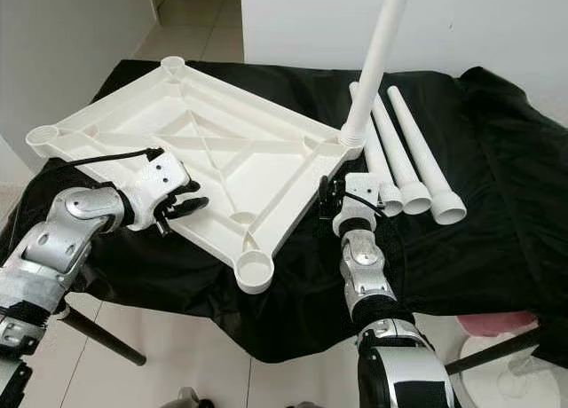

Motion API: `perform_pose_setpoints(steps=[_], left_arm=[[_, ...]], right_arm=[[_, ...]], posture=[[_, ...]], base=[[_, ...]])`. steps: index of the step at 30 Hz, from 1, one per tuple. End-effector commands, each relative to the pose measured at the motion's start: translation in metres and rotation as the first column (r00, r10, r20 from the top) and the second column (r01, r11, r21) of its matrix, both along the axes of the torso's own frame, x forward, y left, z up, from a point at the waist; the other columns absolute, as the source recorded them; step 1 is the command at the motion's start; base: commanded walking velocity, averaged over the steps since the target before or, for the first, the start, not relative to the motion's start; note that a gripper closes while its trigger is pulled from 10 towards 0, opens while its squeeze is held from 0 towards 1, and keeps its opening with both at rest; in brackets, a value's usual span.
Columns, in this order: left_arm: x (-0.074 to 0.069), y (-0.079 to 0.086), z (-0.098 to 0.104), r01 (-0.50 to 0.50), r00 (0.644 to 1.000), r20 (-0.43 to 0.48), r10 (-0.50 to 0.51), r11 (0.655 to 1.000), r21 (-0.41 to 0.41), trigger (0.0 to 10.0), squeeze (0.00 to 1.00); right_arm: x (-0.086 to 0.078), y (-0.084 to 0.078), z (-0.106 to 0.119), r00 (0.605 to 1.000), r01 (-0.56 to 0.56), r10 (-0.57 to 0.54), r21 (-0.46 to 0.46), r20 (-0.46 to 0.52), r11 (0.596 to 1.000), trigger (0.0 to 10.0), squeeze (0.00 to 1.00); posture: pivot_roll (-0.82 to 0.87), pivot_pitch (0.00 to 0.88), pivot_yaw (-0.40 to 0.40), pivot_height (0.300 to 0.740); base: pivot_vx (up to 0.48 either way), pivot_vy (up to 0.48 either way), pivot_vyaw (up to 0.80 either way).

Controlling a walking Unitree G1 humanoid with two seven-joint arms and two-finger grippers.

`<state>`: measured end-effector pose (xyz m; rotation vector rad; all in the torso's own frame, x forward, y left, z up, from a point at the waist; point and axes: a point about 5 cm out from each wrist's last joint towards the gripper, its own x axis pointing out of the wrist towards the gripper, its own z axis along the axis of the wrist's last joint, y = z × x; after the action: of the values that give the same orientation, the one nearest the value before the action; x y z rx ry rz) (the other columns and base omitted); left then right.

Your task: Building children table

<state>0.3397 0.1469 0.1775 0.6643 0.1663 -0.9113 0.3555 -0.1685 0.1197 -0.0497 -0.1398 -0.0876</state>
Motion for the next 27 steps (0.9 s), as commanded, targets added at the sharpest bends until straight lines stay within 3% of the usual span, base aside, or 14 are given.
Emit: perform_pose_setpoints(steps=[1, 7, 14, 15, 16, 17, 26, 27], left_arm=[[0.006, 0.001, -0.001, -0.031, 0.999, 0.04, 0.03, 0.999, 0.032, 10.0, 0.0], [0.014, -0.004, -0.005, 0.004, 0.999, 0.048, -0.007, 0.998, 0.068, 10.0, 0.0], [0.018, -0.006, -0.003, 0.015, 0.999, 0.043, -0.018, 0.998, 0.053, 10.0, 0.0], [0.018, -0.01, -0.003, 0.043, 0.999, 0.018, -0.043, 0.999, 0.013, 10.0, 0.65], [0.017, -0.013, -0.005, 0.093, 0.996, -0.016, -0.093, 0.996, -0.012, 10.0, 1.0], [0.015, -0.016, -0.006, 0.138, 0.989, -0.051, -0.14, 0.99, -0.037, 10.0, 1.0], [0.015, -0.023, -0.009, 0.254, 0.961, -0.111, -0.255, 0.967, -0.023, 10.0, 1.0], [0.015, -0.024, -0.006, 0.27, 0.954, -0.121, -0.274, 0.962, -0.051, 10.0, 0.0]], right_arm=[[-0.002, 0.001, -0.006, 1.0, 0.01, -0.01, 0.008, -0.029, 1.0, 10.0, 0.0], [-0.002, 0.002, -0.007, 0.999, 0.007, -0.008, -0.013, -0.039, 1.0, 10.0, 0.0], [-0.004, 0.001, -0.007, 0.999, 0.009, -0.01, -0.02, -0.042, 1.0, 10.0, 0.0], [-0.005, 0.0, -0.008, 0.999, 0.012, -0.013, -0.024, -0.044, 1.0, 10.0, 0.0], [-0.007, -0.002, -0.009, 0.999, 0.013, -0.015, -0.028, -0.047, 1.0, 10.0, 0.0], [-0.009, -0.004, -0.011, 0.999, 0.013, -0.014, -0.032, -0.052, 0.999, 10.0, 0.0], [-0.014, -0.01, -0.018, 0.997, 0.018, -0.021, -0.041, -0.076, 0.999, 10.0, 0.0], [-0.014, -0.01, -0.018, 0.997, 0.023, -0.026, -0.04, -0.076, 0.999, 10.0, 0.0]], posture=[[0.01, 0.079, 0.008, 0.74], [0.01, 0.078, 0.007, 0.74], [0.0, 0.076, 0.009, 0.74], [0.0, 0.076, 0.01, 0.74], [0.0, 0.075, 0.01, 0.74], [0.0, 0.076, 0.011, 0.74], [0.0, 0.074, 0.021, 0.74], [0.0, 0.074, 0.021, 0.74]], base=[[0.0, 0.0, 0.0], [0.0, 0.0, 0.0], [0.0, 0.0, 0.0], [0.0, 0.0, 0.0], [0.0, 0.0, 0.0], [0.0, 0.0, 0.0], [0.0, 0.0, 0.0], [0.0, 0.0, 0.0]])
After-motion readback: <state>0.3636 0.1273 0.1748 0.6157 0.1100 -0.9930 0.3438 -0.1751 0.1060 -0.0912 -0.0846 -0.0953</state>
